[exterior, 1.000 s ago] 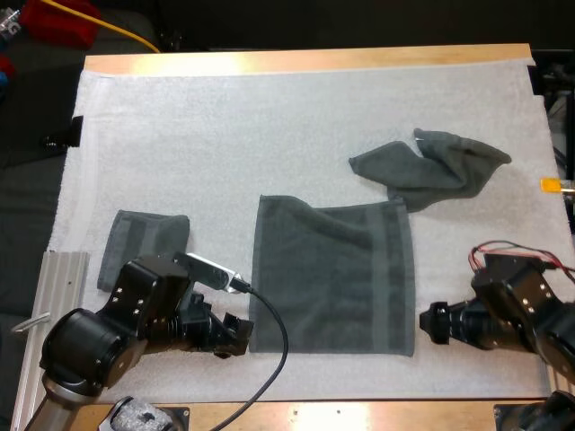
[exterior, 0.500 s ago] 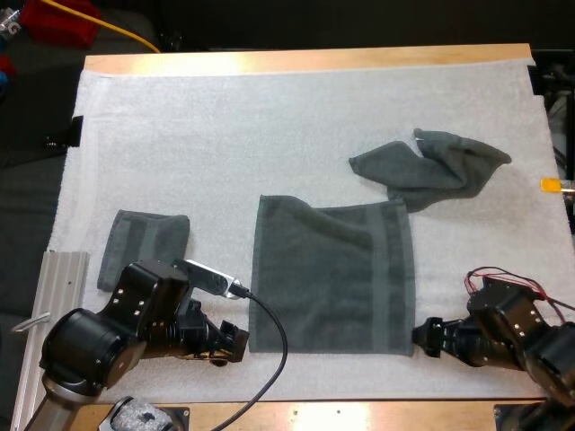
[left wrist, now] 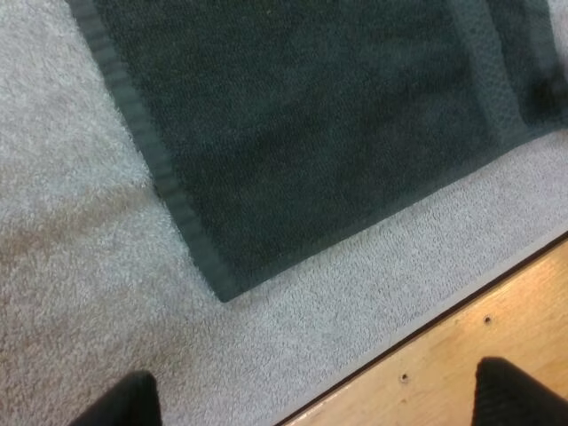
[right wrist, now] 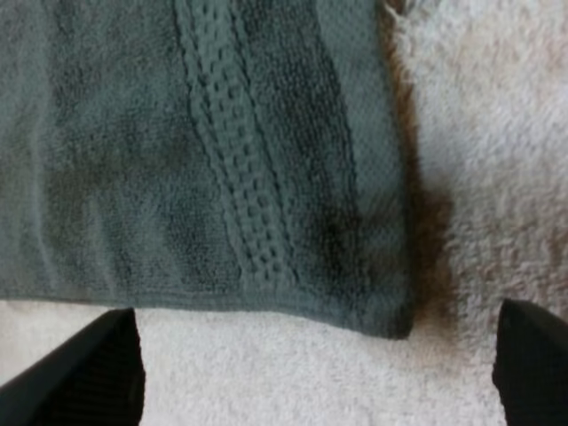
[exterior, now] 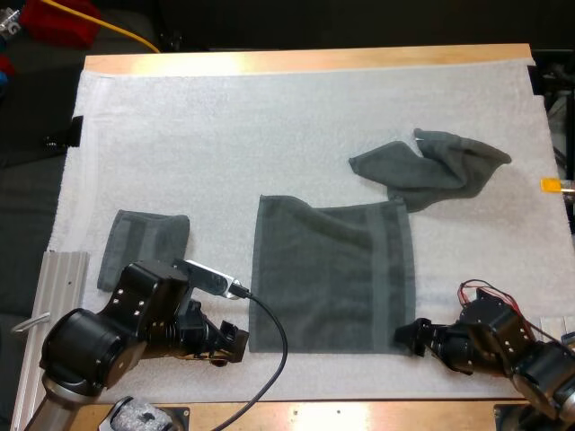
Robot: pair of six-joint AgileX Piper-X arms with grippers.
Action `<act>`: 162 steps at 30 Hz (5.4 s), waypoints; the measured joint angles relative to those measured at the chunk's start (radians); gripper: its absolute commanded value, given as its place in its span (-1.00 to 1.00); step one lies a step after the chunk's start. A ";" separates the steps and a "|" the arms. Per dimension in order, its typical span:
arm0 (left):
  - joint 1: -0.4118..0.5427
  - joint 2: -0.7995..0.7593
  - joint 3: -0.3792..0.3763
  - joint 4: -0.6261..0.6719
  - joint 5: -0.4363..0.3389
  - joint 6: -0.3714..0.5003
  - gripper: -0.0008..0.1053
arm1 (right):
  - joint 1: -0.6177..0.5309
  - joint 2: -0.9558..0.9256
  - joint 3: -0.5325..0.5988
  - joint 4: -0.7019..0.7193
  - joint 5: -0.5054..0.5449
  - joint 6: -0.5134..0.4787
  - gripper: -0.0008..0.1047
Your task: Pick towel from pile, fold and stack
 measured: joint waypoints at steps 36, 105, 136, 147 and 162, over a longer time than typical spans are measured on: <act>0.000 0.000 0.000 0.000 0.000 0.000 0.30 | 0.000 0.123 0.160 -0.450 -0.115 0.208 0.49; 0.249 0.343 0.565 -0.738 0.354 -0.287 0.30 | 0.000 0.127 0.160 -0.423 -0.133 0.211 -0.94; 0.261 0.508 0.545 -0.806 0.570 -0.167 0.30 | 0.000 0.127 0.160 -0.423 -0.134 0.211 -0.94; 0.259 0.516 0.552 -0.806 0.568 -0.162 -0.15 | 0.000 0.127 0.160 -0.423 -0.140 0.211 -0.94; 0.259 0.520 0.562 -0.781 0.479 -0.161 -0.63 | 0.000 0.127 0.160 -0.423 -0.140 0.211 -0.94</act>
